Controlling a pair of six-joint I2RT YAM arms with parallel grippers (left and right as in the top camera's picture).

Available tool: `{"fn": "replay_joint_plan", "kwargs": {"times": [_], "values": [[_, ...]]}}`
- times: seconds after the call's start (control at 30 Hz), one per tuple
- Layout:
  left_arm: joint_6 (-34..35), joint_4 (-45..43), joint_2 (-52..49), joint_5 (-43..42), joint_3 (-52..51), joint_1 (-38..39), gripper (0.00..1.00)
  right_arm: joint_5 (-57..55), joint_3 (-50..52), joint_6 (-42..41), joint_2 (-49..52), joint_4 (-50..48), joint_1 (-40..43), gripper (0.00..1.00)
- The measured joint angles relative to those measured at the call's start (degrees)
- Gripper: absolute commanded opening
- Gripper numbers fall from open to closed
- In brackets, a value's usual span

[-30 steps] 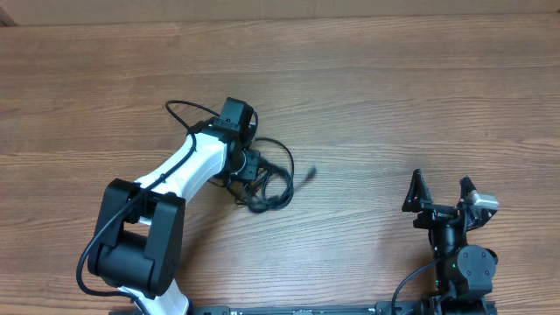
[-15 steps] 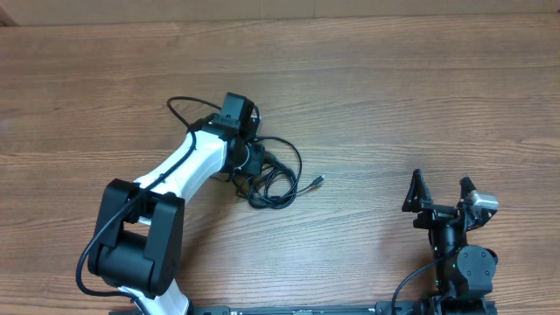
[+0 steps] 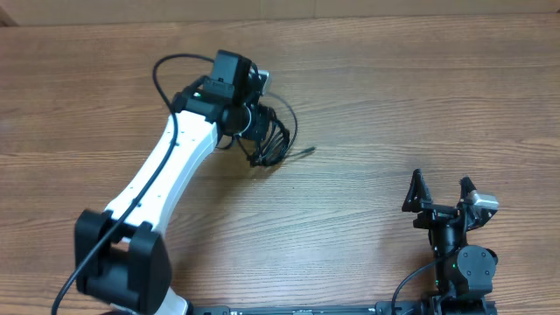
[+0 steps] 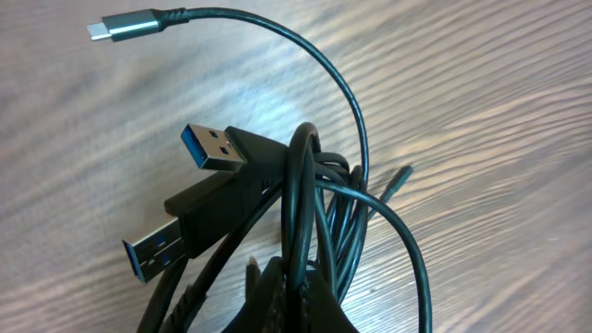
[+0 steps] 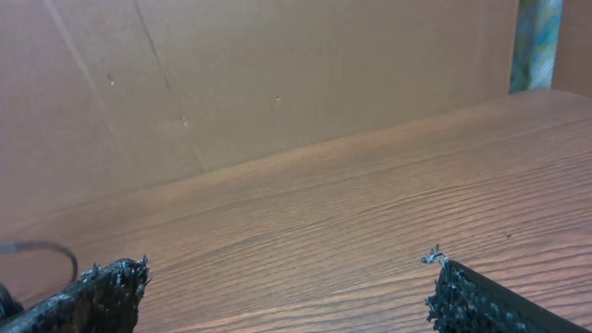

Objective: Untangle cables
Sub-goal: 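Lift the cable bundle upward with the left gripper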

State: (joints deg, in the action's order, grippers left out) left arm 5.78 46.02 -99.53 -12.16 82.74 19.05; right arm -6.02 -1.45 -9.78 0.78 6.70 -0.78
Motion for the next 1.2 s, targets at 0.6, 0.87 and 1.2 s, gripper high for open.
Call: {"fn": "replay_joint_plan", "kwargs": {"times": [0.6, 0.87, 1.2], "values": [[-2.67, 0.76, 10.91, -13.05, 1.31, 0.0, 0.04, 0.0, 0.0, 0.02, 0.0, 0.0, 0.0, 1.0], [-2.82, 0.66, 10.91, -20.41, 1.31, 0.0, 0.04, 0.02, 0.02, -0.04, 0.02, -1.62, 0.0, 1.0], [-2.75, -3.5, 10.91, -24.55, 1.31, 0.0, 0.04, 5.01, -8.72, -3.5, -0.07, 8.04, 0.0, 1.0]]}}
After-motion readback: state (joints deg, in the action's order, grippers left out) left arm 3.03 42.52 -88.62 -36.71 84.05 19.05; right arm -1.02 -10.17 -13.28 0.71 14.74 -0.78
